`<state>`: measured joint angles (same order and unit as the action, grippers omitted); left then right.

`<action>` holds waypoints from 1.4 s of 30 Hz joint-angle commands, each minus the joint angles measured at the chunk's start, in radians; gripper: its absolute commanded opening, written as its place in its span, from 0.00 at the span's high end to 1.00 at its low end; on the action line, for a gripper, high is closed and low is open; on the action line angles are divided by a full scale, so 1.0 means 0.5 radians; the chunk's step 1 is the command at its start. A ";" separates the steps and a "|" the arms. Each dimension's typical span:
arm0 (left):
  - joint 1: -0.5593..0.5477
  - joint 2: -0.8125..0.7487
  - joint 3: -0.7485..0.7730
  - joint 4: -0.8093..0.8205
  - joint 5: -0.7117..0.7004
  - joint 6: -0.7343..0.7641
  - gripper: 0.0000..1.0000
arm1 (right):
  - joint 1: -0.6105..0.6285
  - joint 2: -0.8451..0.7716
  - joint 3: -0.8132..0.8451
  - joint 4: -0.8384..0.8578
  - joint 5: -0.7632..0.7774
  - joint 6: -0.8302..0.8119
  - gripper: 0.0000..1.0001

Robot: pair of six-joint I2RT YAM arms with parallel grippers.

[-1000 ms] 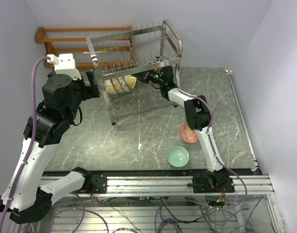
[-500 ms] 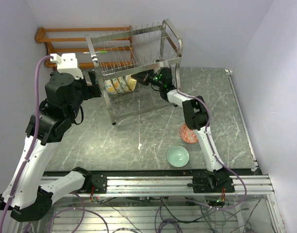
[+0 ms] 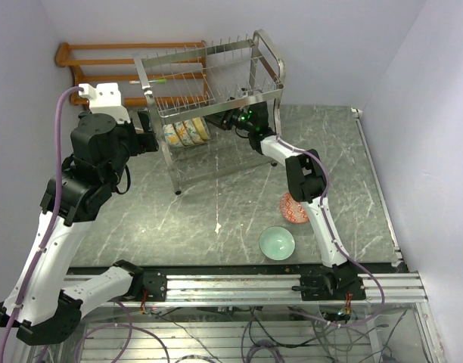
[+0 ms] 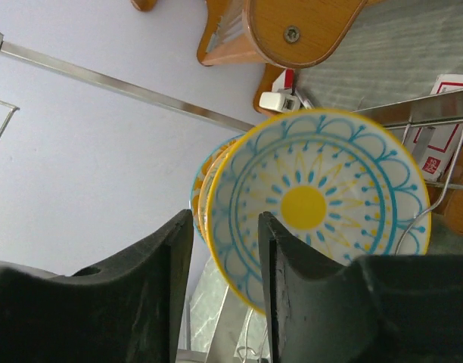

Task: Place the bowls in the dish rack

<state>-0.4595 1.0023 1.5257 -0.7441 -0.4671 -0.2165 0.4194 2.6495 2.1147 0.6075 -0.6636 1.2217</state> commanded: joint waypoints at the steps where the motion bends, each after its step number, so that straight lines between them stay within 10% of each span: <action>1: 0.014 -0.012 -0.011 0.080 0.034 -0.013 0.01 | -0.066 -0.004 0.017 0.087 -0.033 -0.018 0.56; 42: 0.015 -0.249 0.088 -0.169 0.189 -0.127 0.01 | 0.475 -1.106 -1.651 0.911 -0.027 0.341 0.53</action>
<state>-0.4595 0.9108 1.5307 -0.7952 -0.3954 -0.2760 0.5961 2.1540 1.3651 1.0241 -0.6872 1.4067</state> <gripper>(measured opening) 0.992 0.480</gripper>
